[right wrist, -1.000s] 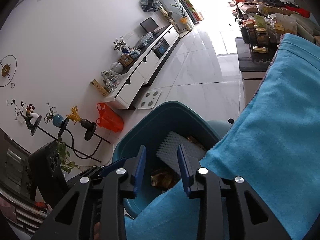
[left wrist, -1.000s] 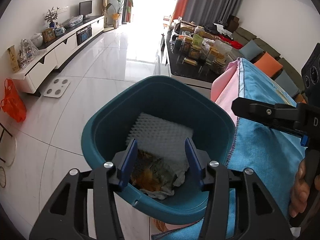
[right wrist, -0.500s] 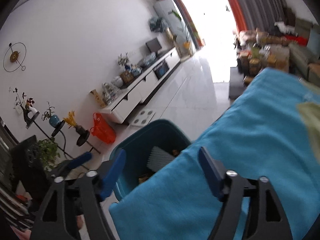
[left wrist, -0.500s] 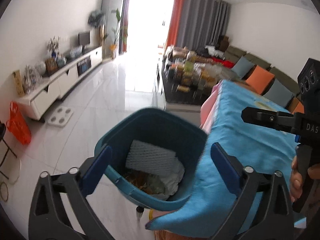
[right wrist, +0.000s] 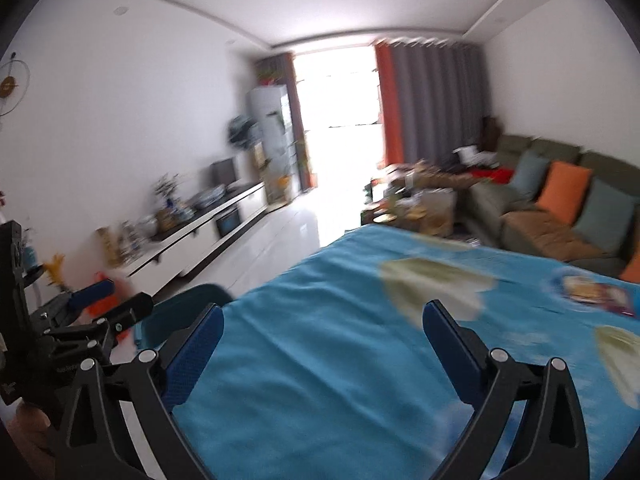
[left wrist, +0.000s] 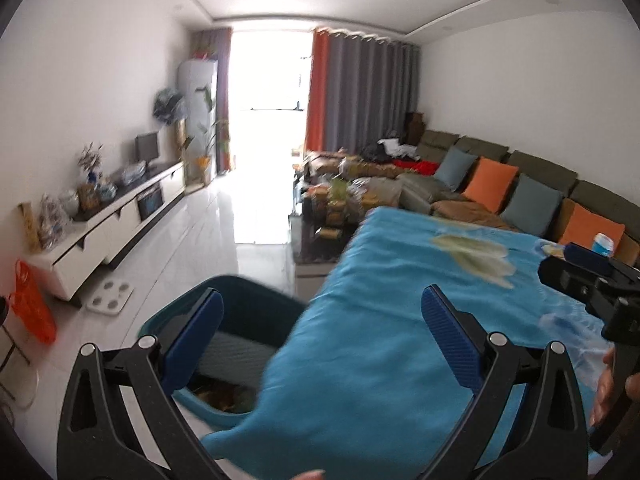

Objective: Collect trash

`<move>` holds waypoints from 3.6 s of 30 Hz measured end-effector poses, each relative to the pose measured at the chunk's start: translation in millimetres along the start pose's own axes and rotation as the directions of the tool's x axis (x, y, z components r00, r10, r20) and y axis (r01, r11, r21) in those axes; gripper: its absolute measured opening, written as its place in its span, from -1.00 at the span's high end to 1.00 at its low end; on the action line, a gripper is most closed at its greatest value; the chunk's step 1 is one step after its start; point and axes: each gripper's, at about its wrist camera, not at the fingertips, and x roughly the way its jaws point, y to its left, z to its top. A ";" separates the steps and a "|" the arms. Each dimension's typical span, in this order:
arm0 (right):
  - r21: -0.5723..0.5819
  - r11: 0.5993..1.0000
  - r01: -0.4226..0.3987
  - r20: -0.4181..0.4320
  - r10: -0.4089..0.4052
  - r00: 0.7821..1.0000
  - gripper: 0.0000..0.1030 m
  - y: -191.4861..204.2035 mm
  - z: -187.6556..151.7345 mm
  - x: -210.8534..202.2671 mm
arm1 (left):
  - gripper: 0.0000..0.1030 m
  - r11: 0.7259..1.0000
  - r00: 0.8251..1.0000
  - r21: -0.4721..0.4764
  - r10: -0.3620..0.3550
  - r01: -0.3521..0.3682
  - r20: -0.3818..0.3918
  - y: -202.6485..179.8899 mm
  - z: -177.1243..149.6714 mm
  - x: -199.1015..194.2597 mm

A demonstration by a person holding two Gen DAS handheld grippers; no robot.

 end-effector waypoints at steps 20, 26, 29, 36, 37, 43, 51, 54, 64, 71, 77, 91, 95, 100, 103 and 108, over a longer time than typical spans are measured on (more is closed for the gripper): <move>0.115 0.932 0.343 0.185 -0.360 0.915 -0.87 -71.0 -34.7 -102.4 | -0.89 0.986 0.974 0.118 -0.141 0.122 0.176 -114.9 2.3 -12.7; 0.121 0.922 0.368 0.203 -0.386 0.900 -0.87 -73.4 -37.1 -112.8 | -0.89 0.983 0.969 0.133 -0.148 0.123 0.198 -125.1 -1.0 -16.2; 0.126 0.919 0.375 0.207 -0.394 0.896 -0.87 -74.6 -38.2 -116.2 | -0.89 0.983 0.966 0.136 -0.149 0.122 0.210 -127.3 -1.1 -18.7; 0.134 0.913 0.385 0.208 -0.405 0.890 -0.87 -76.0 -39.9 -119.8 | -0.89 0.982 0.963 0.141 -0.156 0.126 0.222 -127.4 -0.3 -23.1; 0.134 0.914 0.384 0.209 -0.405 0.890 -0.87 -76.0 -40.0 -120.4 | -0.89 0.982 0.963 0.141 -0.154 0.124 0.223 -127.7 -0.1 -23.4; 0.138 0.911 0.388 0.212 -0.410 0.887 -0.87 -76.7 -41.3 -122.6 | -0.89 0.982 0.962 0.138 -0.157 0.129 0.222 -126.8 -0.3 -24.3; 0.138 0.907 0.397 0.204 -0.418 0.885 -0.87 -78.3 -43.2 -124.7 | -0.89 0.982 0.962 0.145 -0.149 0.118 0.227 -128.3 0.8 -25.7; 0.143 0.906 0.398 0.203 -0.420 0.884 -0.87 -79.2 -42.5 -126.5 | -0.89 0.982 0.962 0.150 -0.146 0.114 0.229 -129.9 0.4 -25.3; 0.142 0.906 0.400 0.205 -0.422 0.883 -0.87 -79.8 -41.5 -127.9 | -0.89 0.983 0.961 0.149 -0.141 0.108 0.238 -130.2 -0.3 -25.1; 0.141 0.906 0.400 0.206 -0.422 0.883 -0.87 -80.4 -41.4 -127.4 | -0.89 0.983 0.961 0.148 -0.141 0.108 0.239 -130.5 -0.5 -24.9; 0.143 0.906 0.398 0.203 -0.420 0.884 -0.87 -80.4 -40.5 -125.7 | -0.89 0.984 0.961 0.144 -0.137 0.105 0.238 -131.1 -0.2 -23.9; 0.141 0.906 0.400 0.206 -0.422 0.883 -0.87 -81.1 -37.9 -126.6 | -0.89 0.984 0.961 0.143 -0.136 0.104 0.239 -132.0 0.7 -22.7; 0.143 0.905 0.401 0.208 -0.424 0.882 -0.87 -80.9 -38.0 -127.0 | -0.89 0.984 0.962 0.146 -0.137 0.104 0.238 -131.7 0.8 -23.1; 0.143 0.905 0.400 0.208 -0.423 0.882 -0.87 -81.9 -37.6 -126.2 | -0.89 0.984 0.962 0.146 -0.138 0.106 0.235 -131.8 0.6 -22.8; 0.143 0.905 0.401 0.208 -0.423 0.882 -0.87 -81.8 -37.7 -126.3 | -0.89 0.983 0.962 0.147 -0.139 0.106 0.235 -131.6 1.1 -22.3; 0.143 0.905 0.401 0.206 -0.423 0.882 -0.87 -82.3 -38.2 -126.0 | -0.89 0.984 0.962 0.146 -0.139 0.106 0.234 -131.9 0.8 -21.7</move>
